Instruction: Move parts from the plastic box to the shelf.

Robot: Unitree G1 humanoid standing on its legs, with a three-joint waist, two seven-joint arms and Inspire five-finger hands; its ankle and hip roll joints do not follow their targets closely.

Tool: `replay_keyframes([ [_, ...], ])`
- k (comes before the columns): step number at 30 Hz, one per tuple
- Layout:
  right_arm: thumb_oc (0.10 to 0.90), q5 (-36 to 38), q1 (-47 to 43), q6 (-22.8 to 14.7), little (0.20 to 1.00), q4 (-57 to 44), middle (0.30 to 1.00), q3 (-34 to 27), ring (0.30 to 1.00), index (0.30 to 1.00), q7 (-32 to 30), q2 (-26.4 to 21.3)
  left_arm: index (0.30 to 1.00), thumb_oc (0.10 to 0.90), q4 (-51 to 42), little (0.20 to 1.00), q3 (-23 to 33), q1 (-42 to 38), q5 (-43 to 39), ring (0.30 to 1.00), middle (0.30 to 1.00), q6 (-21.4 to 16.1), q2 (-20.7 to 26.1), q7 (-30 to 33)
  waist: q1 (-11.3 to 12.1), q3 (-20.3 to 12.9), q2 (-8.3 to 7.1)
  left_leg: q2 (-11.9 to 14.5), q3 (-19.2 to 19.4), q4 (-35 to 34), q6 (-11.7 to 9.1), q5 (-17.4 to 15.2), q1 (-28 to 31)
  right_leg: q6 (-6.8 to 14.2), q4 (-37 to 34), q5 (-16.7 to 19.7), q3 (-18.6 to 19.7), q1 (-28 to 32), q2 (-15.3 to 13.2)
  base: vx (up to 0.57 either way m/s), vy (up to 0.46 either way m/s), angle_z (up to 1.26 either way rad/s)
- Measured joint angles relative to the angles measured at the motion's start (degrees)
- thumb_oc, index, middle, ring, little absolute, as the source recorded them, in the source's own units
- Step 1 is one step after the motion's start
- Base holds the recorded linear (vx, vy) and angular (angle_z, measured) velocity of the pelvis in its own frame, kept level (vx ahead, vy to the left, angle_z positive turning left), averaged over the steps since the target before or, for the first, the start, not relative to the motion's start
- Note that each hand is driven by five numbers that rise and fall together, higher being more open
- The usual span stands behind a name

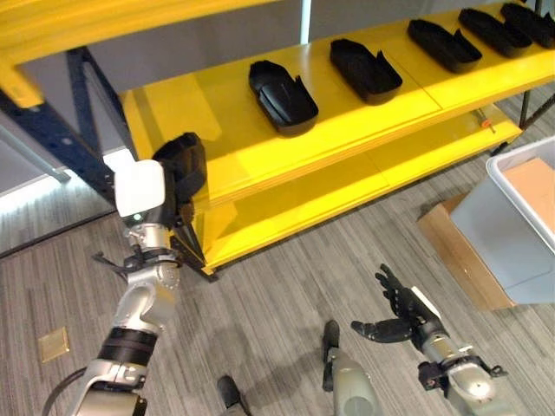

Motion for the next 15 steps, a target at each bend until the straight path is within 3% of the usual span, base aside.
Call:
replay_keyframes([
  [2,0.9,0.0,-1.2,0.0,1.0,0.0,1.0,-1.2,1.0,1.0,0.0,-1.2,0.3,0.4,0.1,0.3,1.0,-1.9,0.0,0.3,0.3,0.7,0.0,0.2,-0.3,1.4,0.9,1.0,0.1,-0.3,-0.3,0.3,0.0,-0.8,0.3,-0.4,-0.3,-0.3,1.1,0.04,-0.064,-0.1],
  [6,0.9,0.1,-2.4,0.1,1.0,0.0,1.0,-2.7,1.0,1.0,0.1,-2.2,0.3,0.4,1.4,0.3,1.2,-6.2,-1.8,0.3,0.3,1.0,0.1,0.3,-1.1,1.6,1.21,1.3,0.5,-0.3,-0.5,0.6,-1.0,-2.0,2.6,-1.6,-0.3,-2.5,1.3,0.04,-0.038,-0.05],
  [15,0.9,1.3,-2.4,0.1,1.0,-2.8,1.0,-2.0,1.0,1.0,1.8,-2.3,0.3,0.4,4.1,0.3,1.2,-9.5,-2.3,0.3,0.3,1.0,0.8,1.2,-1.8,1.5,1.16,0.8,0.9,-0.4,-0.8,0.4,-1.4,-1.6,4.4,-2.8,0.1,-4.0,0.9,0.04,-0.012,0.01],
])
